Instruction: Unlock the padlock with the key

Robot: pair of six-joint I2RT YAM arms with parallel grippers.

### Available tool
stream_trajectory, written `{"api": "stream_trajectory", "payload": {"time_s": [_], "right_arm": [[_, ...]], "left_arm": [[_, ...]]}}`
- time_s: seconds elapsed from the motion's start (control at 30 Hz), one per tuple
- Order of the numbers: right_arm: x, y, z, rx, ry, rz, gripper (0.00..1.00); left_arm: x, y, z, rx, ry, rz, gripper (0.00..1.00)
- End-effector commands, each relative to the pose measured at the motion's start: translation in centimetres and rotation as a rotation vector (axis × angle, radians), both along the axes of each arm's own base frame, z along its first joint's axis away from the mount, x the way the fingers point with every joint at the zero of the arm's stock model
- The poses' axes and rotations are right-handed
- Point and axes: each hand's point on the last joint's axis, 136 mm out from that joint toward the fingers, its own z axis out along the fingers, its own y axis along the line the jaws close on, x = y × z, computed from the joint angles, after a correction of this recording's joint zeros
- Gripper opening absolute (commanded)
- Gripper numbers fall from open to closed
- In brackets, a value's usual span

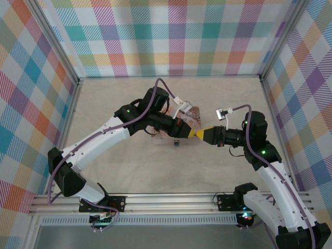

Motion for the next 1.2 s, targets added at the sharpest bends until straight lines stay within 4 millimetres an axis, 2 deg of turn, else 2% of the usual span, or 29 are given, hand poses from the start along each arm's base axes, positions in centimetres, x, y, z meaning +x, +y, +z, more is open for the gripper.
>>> {"api": "stream_trajectory", "payload": {"time_s": [0.0,0.1,0.2,0.3,0.37,0.53,0.77,0.97,1.03,1.1,1.17], "right_arm": [[-0.8,0.1,0.7,0.001,-0.037,0.039,0.23],[-0.8,0.1,0.6,-0.004,-0.037,0.041,0.22],[-0.9,0.1,0.6,-0.004,-0.038,0.045,0.11],[-1.1,0.2,0.6,-0.004,-0.042,0.052,0.08],[-1.2,0.2,0.6,0.001,-0.044,0.06,0.0],[-1.5,0.2,0.9,0.016,-0.062,0.07,0.0],[-1.4,0.3,0.2,0.012,-0.041,0.069,0.0],[-1.0,-0.1,0.0,-0.009,-0.039,0.014,0.0],[-0.6,-0.3,0.0,-0.011,-0.042,-0.015,0.0],[-0.1,-0.5,-0.2,-0.025,-0.039,-0.052,0.0],[0.5,-0.8,-0.5,-0.04,-0.034,-0.087,0.0]], "left_arm": [[0.3,0.2,1.6,-0.023,-0.041,-0.001,0.0],[0.4,0.2,1.6,-0.023,-0.041,0.002,0.0],[0.4,0.2,1.6,-0.023,-0.042,0.002,0.0],[0.5,0.3,1.6,-0.021,-0.043,0.005,0.0],[0.5,0.2,1.6,-0.021,-0.042,0.006,0.0],[0.6,0.1,1.5,-0.024,-0.038,0.007,0.0],[1.2,-0.2,2.0,-0.044,-0.046,0.035,0.0],[1.9,-0.1,2.1,-0.042,-0.049,0.075,0.0],[2.5,0.3,2.0,-0.033,-0.052,0.115,0.24],[3.3,1.1,2.0,-0.037,-0.059,0.169,0.29],[4.0,2.2,1.8,-0.036,-0.067,0.235,0.41]]}}
